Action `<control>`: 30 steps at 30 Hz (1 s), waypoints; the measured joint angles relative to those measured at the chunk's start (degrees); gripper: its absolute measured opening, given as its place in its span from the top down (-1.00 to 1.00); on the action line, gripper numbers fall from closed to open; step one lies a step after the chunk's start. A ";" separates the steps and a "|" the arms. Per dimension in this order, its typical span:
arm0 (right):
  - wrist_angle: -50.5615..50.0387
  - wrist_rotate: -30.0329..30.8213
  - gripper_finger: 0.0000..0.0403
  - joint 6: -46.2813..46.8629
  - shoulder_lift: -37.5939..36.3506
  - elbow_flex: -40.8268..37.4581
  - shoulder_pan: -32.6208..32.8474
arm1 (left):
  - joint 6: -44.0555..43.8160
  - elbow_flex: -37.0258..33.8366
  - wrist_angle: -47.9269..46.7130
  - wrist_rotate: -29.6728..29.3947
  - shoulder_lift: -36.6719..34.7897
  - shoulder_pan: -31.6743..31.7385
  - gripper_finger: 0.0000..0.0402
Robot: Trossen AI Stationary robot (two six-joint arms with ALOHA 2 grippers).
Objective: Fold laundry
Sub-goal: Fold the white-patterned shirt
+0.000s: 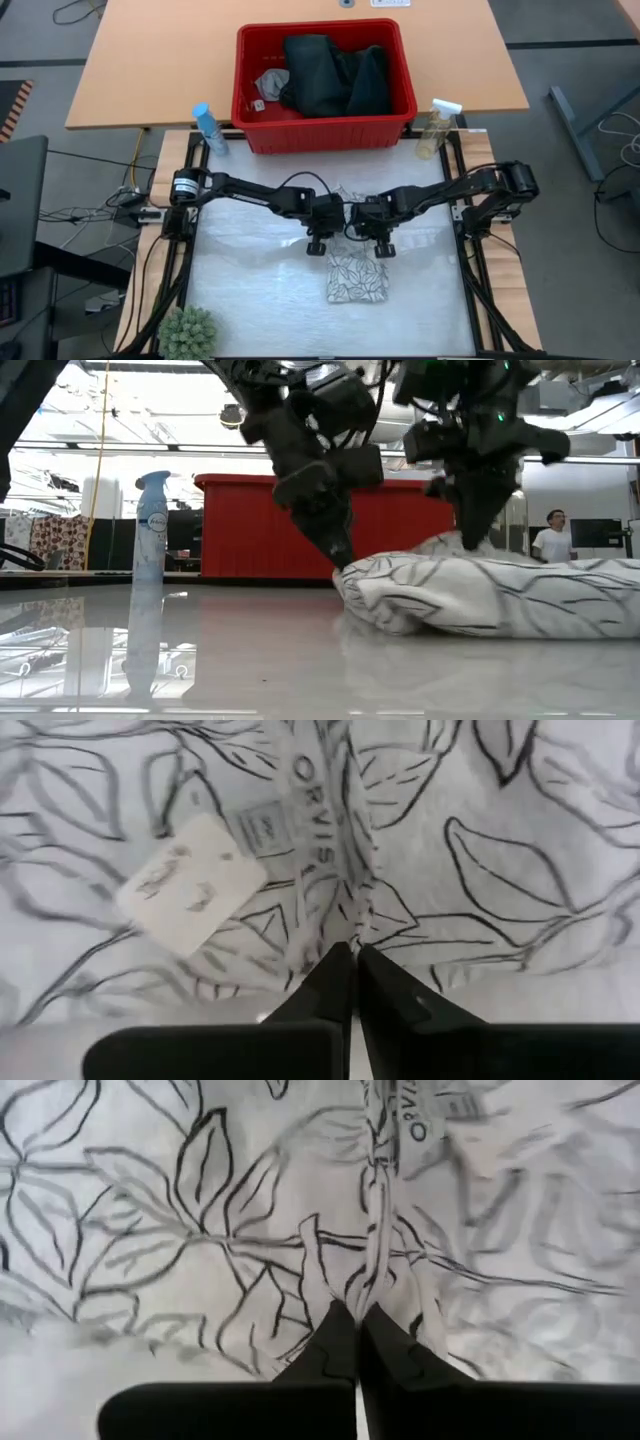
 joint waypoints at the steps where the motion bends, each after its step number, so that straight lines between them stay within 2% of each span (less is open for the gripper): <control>1: -2.10 1.58 0.90 -0.95 -0.02 1.46 -0.12 | 0.57 1.24 -2.17 -0.81 -0.18 0.20 1.00; 7: -13.54 11.94 0.90 -6.53 -2.75 9.66 -2.57 | 5.90 10.37 -13.38 -7.11 -2.04 2.99 1.00; 13: -20.51 22.34 0.90 -8.18 -11.22 14.72 -10.10 | 15.84 23.67 -22.51 -15.54 -2.71 7.47 1.00; 18: -18.85 31.09 0.90 -11.34 -18.18 17.24 -18.14 | 25.65 35.03 -21.05 -23.26 -2.71 11.95 1.00; 23: -14.58 38.57 0.90 -15.09 -21.65 22.73 -23.10 | 32.40 46.84 -17.13 -27.31 -2.71 15.90 1.00; 27: -13.84 39.48 0.90 -14.46 -22.21 29.04 -22.10 | 32.32 54.67 -17.98 -27.31 -2.71 16.46 1.00; 30: -15.72 39.37 0.90 -9.94 -22.18 33.21 -18.03 | 30.35 52.48 -17.60 -27.53 -5.75 14.61 1.00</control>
